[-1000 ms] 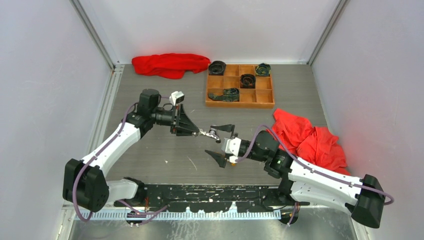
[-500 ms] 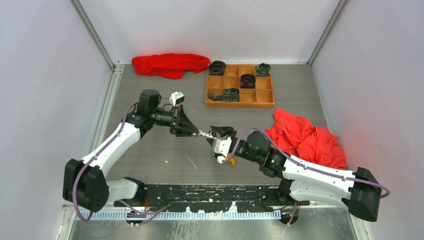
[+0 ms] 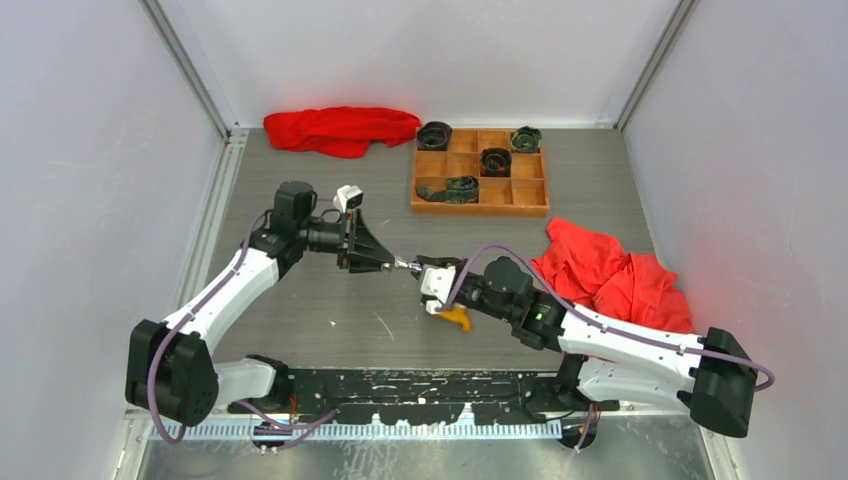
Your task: Install the water faucets
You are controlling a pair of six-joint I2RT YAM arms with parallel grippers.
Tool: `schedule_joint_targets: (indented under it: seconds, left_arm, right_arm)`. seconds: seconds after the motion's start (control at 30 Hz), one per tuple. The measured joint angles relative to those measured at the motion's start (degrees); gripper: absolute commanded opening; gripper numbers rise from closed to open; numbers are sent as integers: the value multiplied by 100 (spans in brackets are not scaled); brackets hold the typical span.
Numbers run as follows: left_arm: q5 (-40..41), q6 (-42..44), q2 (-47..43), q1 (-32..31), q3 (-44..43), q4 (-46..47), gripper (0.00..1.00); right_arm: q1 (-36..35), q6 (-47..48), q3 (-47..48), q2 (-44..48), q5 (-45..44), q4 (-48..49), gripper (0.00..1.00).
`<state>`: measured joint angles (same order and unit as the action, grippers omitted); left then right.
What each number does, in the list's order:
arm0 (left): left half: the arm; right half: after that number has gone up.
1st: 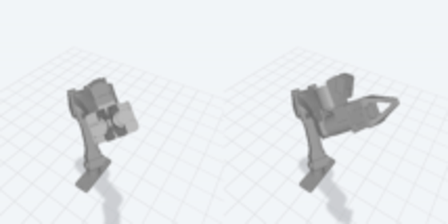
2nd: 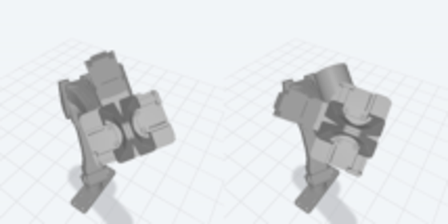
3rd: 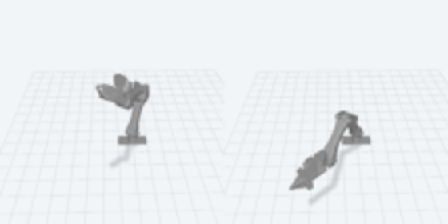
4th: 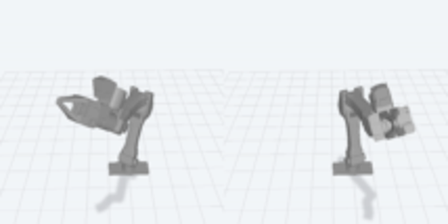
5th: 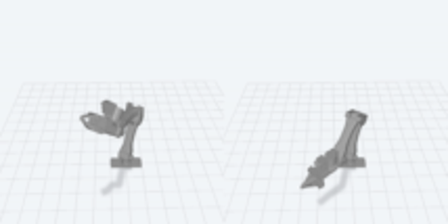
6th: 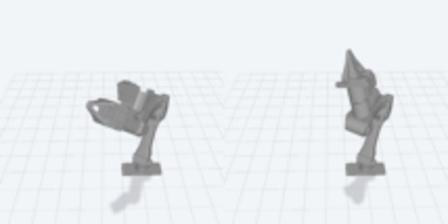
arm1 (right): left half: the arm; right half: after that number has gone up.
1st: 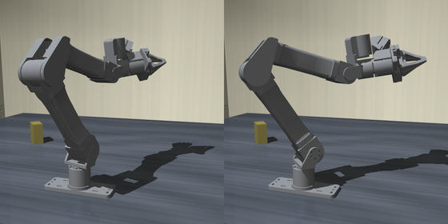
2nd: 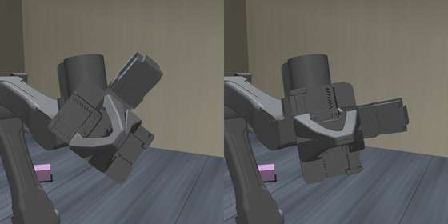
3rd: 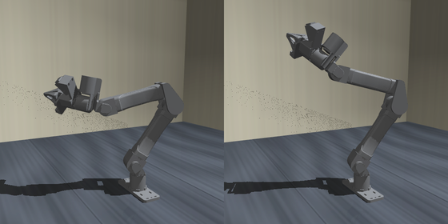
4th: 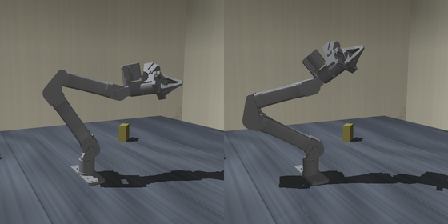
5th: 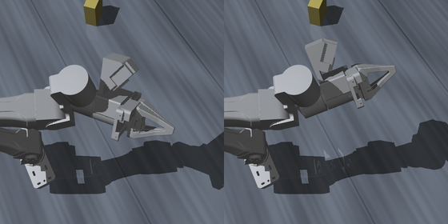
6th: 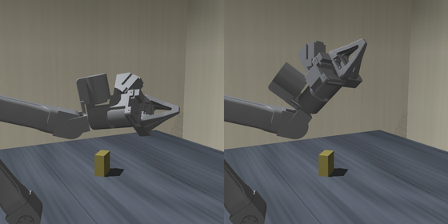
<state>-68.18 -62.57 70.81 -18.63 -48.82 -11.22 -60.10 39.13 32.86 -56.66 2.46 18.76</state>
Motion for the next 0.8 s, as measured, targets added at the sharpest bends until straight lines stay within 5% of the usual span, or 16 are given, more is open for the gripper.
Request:
schedule_joint_targets:
  seconds: [0.5,0.8]
  left_arm:
    - [114,-42,-262,44,195,197,0]
    - [289,-55,-457,74,293,184,0]
  right_arm:
    - [188,-2413,730,-496,520,-903,1]
    - [966,-4221,846,-918,2133,-621,1]
